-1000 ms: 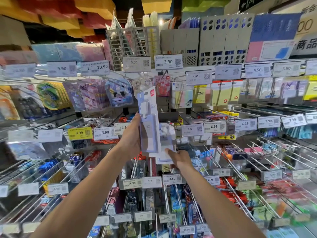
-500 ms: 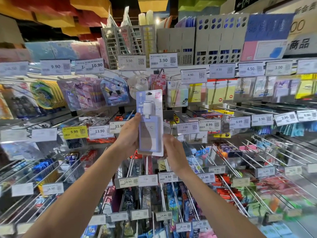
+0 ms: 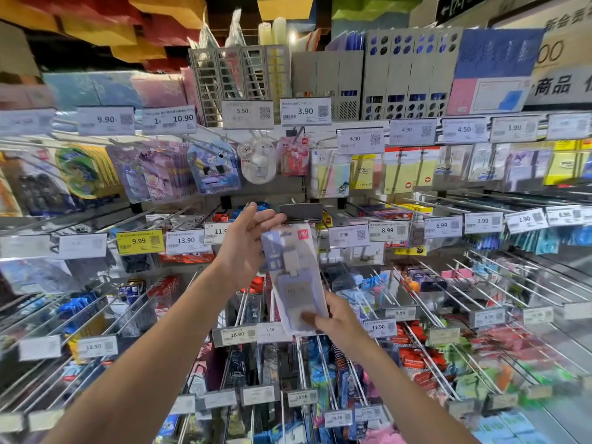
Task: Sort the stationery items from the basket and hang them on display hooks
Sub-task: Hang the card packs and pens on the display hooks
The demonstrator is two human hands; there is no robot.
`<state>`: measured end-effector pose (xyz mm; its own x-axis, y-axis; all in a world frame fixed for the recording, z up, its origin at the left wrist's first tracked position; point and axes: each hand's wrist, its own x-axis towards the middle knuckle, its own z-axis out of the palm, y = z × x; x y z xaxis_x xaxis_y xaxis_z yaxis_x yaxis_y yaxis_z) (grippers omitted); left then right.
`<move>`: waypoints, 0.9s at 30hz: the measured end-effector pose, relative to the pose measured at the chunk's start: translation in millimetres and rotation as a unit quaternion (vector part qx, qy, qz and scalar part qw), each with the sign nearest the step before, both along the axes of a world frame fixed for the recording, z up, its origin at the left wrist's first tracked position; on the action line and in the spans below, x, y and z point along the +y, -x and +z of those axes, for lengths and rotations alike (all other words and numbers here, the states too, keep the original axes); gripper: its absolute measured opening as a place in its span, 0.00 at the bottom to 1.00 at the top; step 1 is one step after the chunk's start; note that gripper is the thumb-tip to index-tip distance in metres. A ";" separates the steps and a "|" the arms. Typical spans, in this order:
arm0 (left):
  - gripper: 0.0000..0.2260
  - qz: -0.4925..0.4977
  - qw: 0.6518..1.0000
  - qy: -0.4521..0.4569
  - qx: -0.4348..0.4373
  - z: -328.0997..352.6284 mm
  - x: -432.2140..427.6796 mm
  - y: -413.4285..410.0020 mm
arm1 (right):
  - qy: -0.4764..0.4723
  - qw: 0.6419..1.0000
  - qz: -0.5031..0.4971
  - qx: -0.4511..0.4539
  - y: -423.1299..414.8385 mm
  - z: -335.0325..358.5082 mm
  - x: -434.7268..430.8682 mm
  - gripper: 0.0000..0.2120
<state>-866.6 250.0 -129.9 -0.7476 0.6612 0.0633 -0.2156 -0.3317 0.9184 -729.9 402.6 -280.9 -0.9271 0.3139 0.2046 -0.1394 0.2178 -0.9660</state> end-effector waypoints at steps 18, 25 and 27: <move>0.20 0.014 0.999 0.020 0.030 1.2 0.8 -2.5 | 0.025 0.996 -0.075 -0.041 3.1 -29.3 10.3 0.22; 0.19 0.003 0.999 0.016 0.030 1.1 0.2 -2.5 | 0.062 0.993 -0.088 -0.040 16.0 -21.4 11.0 0.19; 0.18 0.001 0.999 0.018 0.032 1.2 -0.1 -1.5 | 0.079 0.993 -0.083 -0.039 18.2 -24.3 12.6 0.18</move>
